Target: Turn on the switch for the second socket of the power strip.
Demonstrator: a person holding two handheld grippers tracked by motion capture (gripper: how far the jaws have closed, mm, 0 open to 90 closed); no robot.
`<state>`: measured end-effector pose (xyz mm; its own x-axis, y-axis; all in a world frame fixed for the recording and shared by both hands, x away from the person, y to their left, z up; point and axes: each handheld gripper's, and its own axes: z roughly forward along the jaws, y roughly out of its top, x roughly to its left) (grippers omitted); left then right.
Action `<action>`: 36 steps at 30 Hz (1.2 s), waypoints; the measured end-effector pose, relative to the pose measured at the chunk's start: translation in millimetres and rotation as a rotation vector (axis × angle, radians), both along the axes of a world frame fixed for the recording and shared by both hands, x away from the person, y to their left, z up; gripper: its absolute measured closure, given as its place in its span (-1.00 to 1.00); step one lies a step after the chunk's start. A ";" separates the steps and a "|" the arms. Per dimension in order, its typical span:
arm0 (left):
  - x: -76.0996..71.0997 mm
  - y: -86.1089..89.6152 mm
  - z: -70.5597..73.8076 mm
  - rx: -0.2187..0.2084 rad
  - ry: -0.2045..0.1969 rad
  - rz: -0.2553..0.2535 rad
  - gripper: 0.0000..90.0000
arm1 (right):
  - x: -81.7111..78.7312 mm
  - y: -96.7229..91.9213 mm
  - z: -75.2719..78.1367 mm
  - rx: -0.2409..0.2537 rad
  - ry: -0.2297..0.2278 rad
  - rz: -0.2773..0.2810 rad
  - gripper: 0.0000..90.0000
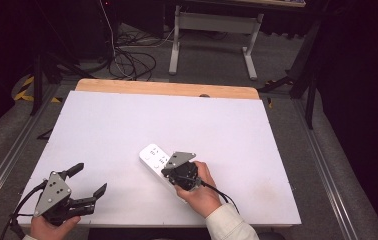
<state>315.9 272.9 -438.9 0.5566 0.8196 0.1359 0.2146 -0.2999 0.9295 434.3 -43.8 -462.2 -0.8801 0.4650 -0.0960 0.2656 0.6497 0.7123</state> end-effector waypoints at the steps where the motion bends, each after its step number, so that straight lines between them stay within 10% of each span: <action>1: 0.2 0.2 0.1 0.005 -0.002 0.000 -0.72 | 0.0 0.0 0.0 0.000 0.000 0.000 1.00; 13: 0.7 0.5 -0.4 -0.002 0.003 0.001 -0.72 | -9.2 -11.0 22.1 0.107 -0.069 0.000 1.00; 36: 1.2 0.3 -0.4 -0.004 0.003 0.004 -0.72 | -15.8 -14.8 36.9 0.109 -0.105 0.057 1.00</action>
